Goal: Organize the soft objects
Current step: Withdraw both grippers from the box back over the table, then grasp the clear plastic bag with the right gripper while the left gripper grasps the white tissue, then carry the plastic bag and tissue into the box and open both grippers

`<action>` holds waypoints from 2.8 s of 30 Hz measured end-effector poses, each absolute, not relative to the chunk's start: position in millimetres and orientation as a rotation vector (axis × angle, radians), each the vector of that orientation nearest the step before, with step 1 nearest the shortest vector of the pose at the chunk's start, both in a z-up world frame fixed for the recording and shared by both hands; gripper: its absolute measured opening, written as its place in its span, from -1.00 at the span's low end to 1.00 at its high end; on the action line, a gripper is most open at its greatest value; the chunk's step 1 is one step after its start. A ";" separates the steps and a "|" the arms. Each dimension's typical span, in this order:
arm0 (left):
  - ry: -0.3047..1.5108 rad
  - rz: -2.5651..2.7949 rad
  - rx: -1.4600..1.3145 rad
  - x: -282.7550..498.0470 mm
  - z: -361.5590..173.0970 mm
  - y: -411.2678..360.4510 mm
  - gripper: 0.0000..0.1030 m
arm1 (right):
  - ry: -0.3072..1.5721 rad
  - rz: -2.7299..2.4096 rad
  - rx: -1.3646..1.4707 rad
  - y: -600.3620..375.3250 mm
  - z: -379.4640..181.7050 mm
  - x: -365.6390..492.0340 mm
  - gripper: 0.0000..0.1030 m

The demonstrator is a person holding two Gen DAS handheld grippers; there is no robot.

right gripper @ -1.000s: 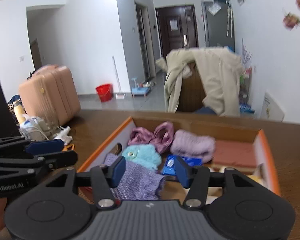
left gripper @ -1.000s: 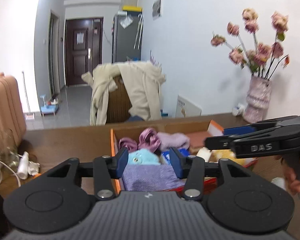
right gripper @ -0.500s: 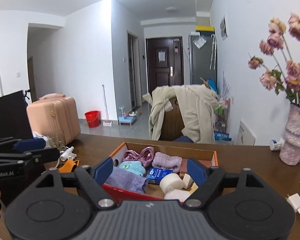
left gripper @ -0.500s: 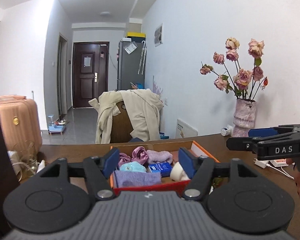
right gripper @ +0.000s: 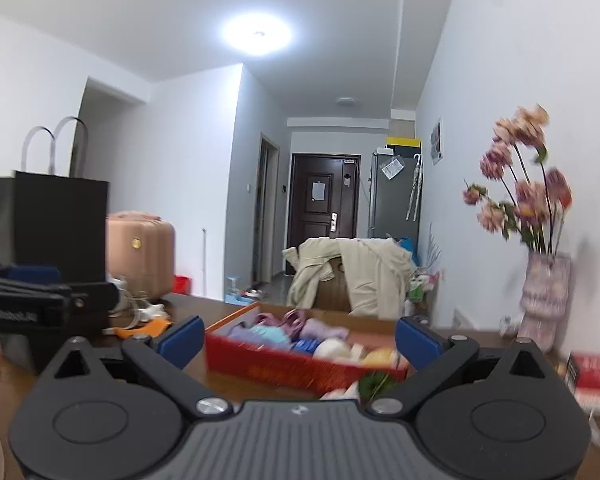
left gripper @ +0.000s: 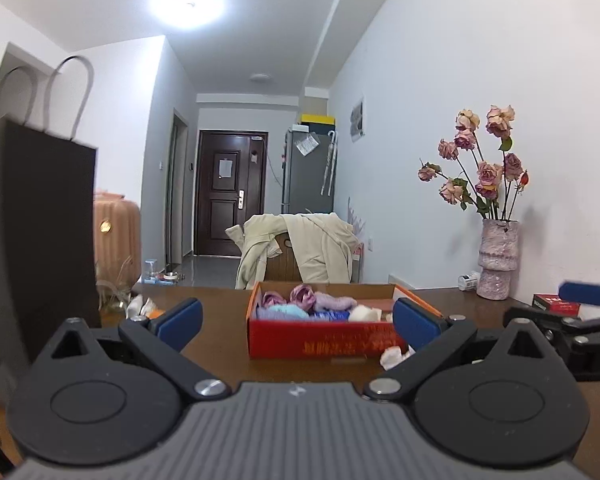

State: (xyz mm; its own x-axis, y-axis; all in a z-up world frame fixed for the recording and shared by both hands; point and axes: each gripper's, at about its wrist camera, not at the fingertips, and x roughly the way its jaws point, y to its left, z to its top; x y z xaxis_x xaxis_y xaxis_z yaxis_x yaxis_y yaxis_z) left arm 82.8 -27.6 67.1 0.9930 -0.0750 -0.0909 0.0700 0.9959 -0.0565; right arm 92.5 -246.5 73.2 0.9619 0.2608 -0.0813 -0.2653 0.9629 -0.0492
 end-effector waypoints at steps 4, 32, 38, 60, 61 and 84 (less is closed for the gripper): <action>0.157 -0.102 -0.016 67.2 46.4 -32.6 1.00 | 0.160 0.229 -0.008 -252.3 39.2 63.0 1.00; 0.395 -0.285 -0.071 232.7 37.3 -115.1 1.00 | 0.367 0.128 0.000 -323.7 29.4 183.5 0.66; 0.514 -0.314 -0.112 308.7 20.1 -142.3 1.00 | 0.401 0.127 -0.008 -340.7 23.1 238.1 0.53; 0.674 -0.431 -0.167 397.4 -30.5 -166.7 -0.77 | 0.507 0.201 0.099 -360.6 -23.5 318.6 -0.35; 0.670 -0.430 -0.164 394.3 -27.3 -166.1 -0.77 | 0.505 0.198 0.099 -360.2 -23.2 318.4 -0.36; 0.365 -0.313 -0.209 199.5 69.4 -48.6 -0.77 | 0.335 0.323 0.018 -266.7 51.9 182.5 -0.44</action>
